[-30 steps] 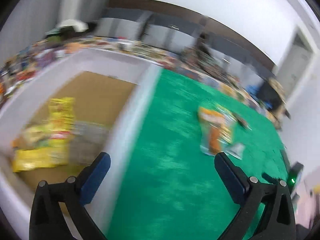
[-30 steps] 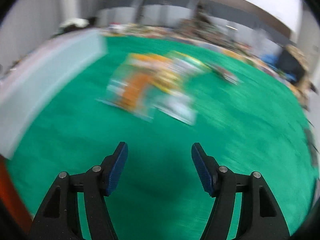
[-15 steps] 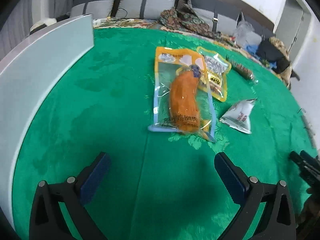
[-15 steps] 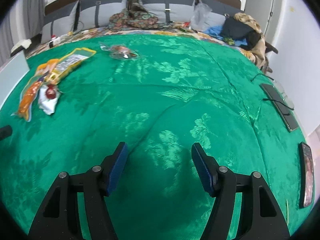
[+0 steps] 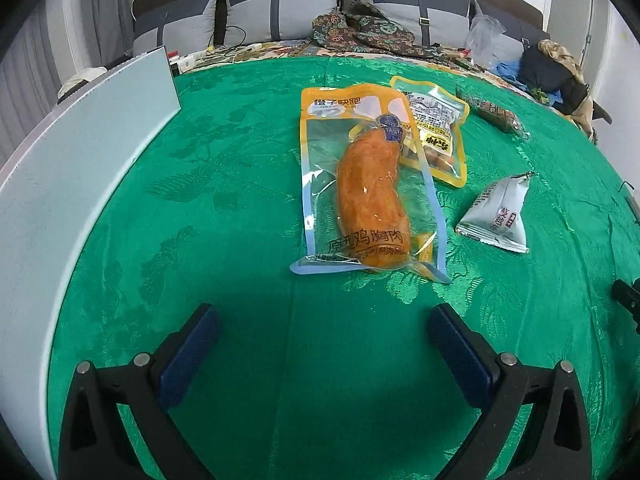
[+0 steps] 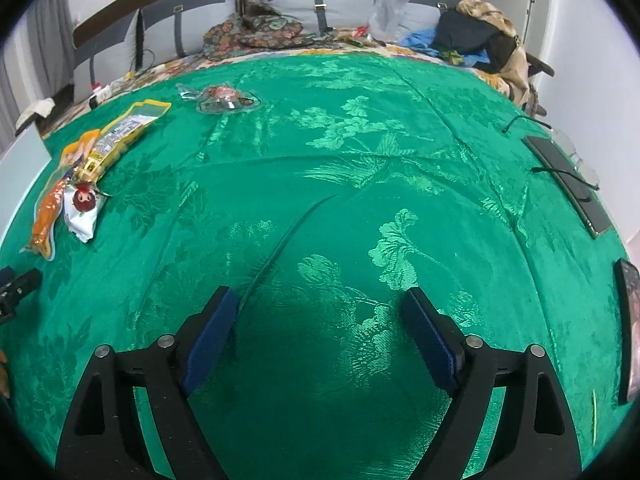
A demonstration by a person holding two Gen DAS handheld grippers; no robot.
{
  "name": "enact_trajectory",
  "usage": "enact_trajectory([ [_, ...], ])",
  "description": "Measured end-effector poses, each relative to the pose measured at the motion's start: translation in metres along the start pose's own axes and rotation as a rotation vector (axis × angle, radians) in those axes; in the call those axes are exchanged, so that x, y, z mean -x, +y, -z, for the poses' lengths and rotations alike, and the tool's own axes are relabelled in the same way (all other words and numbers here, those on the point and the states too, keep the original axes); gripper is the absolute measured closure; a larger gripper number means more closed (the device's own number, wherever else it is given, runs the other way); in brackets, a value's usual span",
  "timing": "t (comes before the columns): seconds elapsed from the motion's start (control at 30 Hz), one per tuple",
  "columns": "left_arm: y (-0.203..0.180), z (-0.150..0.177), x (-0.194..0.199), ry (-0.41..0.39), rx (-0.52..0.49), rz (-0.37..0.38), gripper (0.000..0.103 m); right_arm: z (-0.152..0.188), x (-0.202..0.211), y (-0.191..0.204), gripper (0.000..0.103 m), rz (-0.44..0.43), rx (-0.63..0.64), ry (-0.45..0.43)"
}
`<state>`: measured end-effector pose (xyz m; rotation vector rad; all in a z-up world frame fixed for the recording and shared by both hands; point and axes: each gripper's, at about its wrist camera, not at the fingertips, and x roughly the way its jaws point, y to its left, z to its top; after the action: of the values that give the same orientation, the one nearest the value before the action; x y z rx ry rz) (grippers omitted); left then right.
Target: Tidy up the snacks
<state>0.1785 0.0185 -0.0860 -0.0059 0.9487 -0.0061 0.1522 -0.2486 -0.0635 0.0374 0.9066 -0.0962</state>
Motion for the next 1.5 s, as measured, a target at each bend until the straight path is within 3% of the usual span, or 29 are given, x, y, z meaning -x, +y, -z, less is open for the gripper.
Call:
enact_trajectory([
  [1.5, 0.0001, -0.0010, -0.0026, 0.000, -0.001, 0.000, 0.000, 0.0017, 0.0039, -0.0011, 0.012, 0.001, 0.000, 0.002],
])
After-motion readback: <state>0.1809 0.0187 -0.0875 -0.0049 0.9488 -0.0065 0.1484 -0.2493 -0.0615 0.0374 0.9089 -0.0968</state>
